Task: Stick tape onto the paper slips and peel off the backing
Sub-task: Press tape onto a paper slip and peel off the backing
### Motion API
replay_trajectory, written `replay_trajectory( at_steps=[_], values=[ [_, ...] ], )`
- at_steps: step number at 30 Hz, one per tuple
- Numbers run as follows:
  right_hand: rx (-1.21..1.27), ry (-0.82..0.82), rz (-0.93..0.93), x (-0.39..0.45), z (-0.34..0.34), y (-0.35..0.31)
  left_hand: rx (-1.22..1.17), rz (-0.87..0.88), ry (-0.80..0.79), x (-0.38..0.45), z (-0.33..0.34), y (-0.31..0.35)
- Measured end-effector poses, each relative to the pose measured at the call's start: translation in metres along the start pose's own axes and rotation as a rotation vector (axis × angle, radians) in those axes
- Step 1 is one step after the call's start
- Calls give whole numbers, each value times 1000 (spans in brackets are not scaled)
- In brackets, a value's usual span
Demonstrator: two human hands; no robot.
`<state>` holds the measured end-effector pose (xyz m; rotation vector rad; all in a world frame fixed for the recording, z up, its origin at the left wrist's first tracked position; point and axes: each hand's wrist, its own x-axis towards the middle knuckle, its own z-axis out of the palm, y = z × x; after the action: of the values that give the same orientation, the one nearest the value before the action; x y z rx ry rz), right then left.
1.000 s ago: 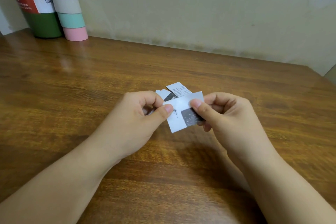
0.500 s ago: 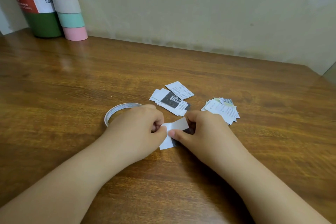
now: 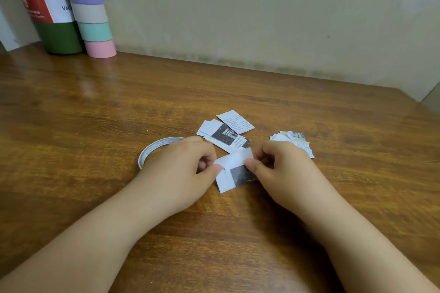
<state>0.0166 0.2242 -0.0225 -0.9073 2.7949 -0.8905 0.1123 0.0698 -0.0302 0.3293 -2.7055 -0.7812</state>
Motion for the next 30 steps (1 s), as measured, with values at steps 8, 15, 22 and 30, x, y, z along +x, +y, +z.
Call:
replay_trajectory(
  at_steps=[8, 15, 22, 30],
  values=[
    [42, 317, 271, 18, -39, 41, -222, 137, 227, 1, -10, -3],
    [-50, 388, 81, 15, -27, 36, -415, 93, 213, -4, -15, 5],
    [143, 189, -496, 1, 11, -8, -480, 163, 87, -7, -13, 12],
    [335, 147, -504, 2, 19, -14, -578, 258, -13, -10, -9, 17]
  ],
)
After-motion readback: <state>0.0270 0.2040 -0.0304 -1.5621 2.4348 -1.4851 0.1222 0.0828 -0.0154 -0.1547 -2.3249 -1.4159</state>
